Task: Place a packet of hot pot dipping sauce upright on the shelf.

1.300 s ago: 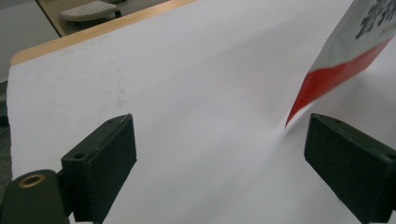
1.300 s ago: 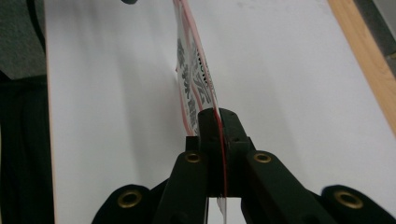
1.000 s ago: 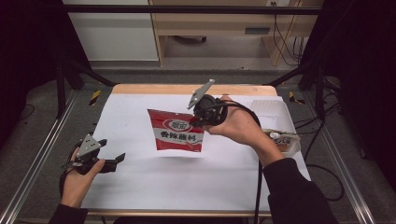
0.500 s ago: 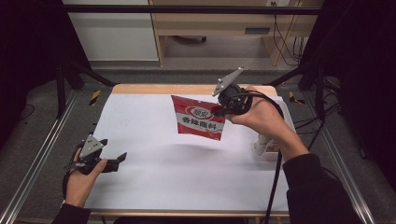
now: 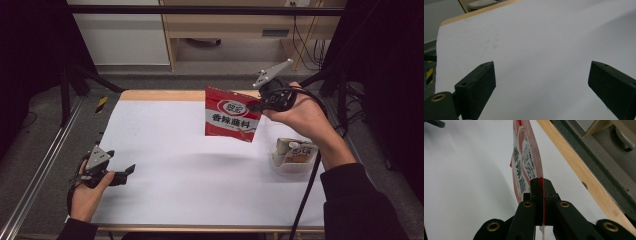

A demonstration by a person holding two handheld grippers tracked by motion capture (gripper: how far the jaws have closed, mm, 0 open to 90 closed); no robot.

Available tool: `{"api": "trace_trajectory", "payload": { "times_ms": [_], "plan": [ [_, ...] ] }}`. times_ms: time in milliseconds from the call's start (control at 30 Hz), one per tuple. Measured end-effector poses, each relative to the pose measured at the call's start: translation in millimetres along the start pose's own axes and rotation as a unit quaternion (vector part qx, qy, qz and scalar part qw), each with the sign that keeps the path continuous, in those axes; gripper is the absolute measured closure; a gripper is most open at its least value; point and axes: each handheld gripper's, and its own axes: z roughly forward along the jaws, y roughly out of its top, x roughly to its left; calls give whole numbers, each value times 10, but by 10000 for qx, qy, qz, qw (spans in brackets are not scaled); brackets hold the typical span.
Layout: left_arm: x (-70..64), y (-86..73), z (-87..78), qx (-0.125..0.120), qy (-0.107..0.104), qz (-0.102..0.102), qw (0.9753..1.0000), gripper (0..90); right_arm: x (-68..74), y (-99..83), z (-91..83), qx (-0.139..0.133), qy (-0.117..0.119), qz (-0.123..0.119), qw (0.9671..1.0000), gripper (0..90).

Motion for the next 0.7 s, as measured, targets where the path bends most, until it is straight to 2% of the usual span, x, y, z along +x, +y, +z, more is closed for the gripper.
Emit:
{"api": "trace_trajectory", "payload": {
  "times_ms": [133,300,500,700],
  "plan": [
    [2,-12,-1,45,-8,33,10000,75,-79,-42,-82,28,-176,44,9998,896],
    [28,-22,-21,-5,16,2,10000,75,-166,-92,-221,-100,-367,230,9990,896],
    [37,-29,-25,1,15,7,10000,75,-277,-153,-417,-262,-622,376,9970,896],
    [20,-27,-9,45,-13,55,10000,75,-392,-254,-496,-236,-859,530,9946,896]
  ]
}}
